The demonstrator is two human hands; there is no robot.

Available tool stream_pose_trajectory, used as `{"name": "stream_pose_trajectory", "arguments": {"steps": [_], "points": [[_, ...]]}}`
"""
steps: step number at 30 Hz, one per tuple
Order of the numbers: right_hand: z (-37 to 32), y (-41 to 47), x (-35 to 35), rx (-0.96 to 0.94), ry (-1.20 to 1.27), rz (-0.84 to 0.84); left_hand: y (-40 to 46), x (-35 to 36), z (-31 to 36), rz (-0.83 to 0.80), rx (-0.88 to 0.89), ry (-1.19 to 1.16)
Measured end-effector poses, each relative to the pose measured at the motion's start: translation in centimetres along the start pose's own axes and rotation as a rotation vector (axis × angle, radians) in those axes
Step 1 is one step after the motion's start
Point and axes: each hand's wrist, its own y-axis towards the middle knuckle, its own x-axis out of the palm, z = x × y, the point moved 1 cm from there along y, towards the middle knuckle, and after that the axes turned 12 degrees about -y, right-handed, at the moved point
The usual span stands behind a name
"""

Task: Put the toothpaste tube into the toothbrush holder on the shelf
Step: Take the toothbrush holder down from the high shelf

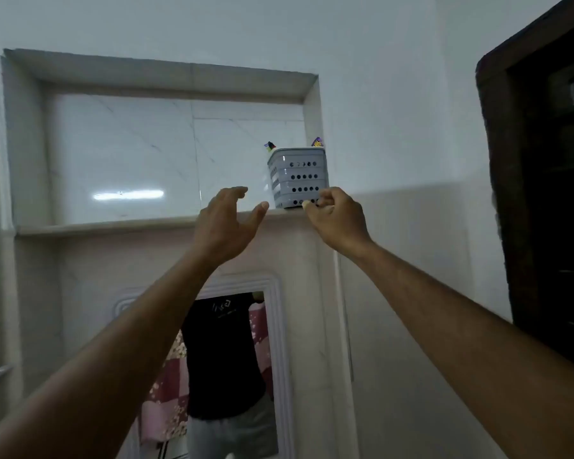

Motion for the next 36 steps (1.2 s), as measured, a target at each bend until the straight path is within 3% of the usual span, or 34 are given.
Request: {"name": "stream_pose_trajectory", "arguments": {"steps": [11, 16, 24, 30, 36], "points": [[-2.4, 4.7, 3.7, 0.002, -0.246, 0.084, 3.6, 2.6, -4.1, -0.023, -0.033, 0.24], [-2.9, 5.2, 5.9, 0.046, -0.324, 0.194, 4.1, 3.7, -4.7, 0.059, -0.061, 0.275], [-3.1, 5.7, 6.0, 0.093, -0.253, 0.243, 3.9, 3.4, -5.5, 0.061, -0.011, 0.23], [-3.5, 5.9, 5.6, 0.098, -0.11, 0.161, 3.6, 3.4, -5.7, 0.07, -0.005, 0.244], [-3.9, 4.6, 4.7, 0.05, -0.103, 0.301, 3.3, 4.0, -5.6, 0.057, -0.012, 0.257]]}}
